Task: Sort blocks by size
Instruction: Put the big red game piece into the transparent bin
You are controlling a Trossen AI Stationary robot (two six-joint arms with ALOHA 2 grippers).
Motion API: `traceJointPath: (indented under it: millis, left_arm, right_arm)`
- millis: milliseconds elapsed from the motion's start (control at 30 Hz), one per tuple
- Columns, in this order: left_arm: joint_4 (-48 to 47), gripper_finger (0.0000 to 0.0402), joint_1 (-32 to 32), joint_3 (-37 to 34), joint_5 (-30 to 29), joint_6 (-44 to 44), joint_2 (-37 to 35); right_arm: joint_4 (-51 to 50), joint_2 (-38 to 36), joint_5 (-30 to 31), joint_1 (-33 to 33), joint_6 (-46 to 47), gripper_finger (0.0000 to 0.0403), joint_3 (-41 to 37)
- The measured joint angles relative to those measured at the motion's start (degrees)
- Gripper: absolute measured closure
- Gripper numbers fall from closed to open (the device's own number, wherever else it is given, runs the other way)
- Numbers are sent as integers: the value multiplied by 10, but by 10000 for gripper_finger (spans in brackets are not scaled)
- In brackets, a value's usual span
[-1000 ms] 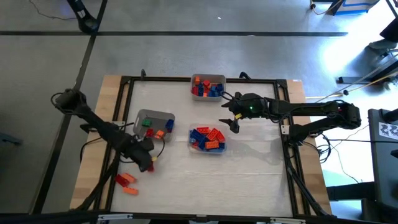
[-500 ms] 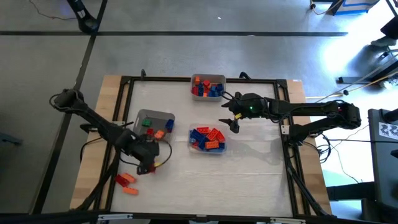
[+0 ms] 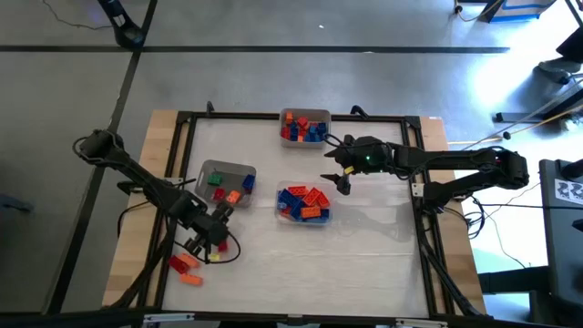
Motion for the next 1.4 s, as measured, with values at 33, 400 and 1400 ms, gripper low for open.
traceJointPath:
  millis: [33,400,1400]
  left_arm:
    - [11,190,0,-5,13,6,0]
    - [54,190,-11,-17,32,45,27]
    - [82,279,21,7,-21,-6,91]
  right_arm:
    - [0,0,0,0,0,62,0]
    - [15,0,17,0,-1,62,0]
    - [21,0,17,0,-4,62,0]
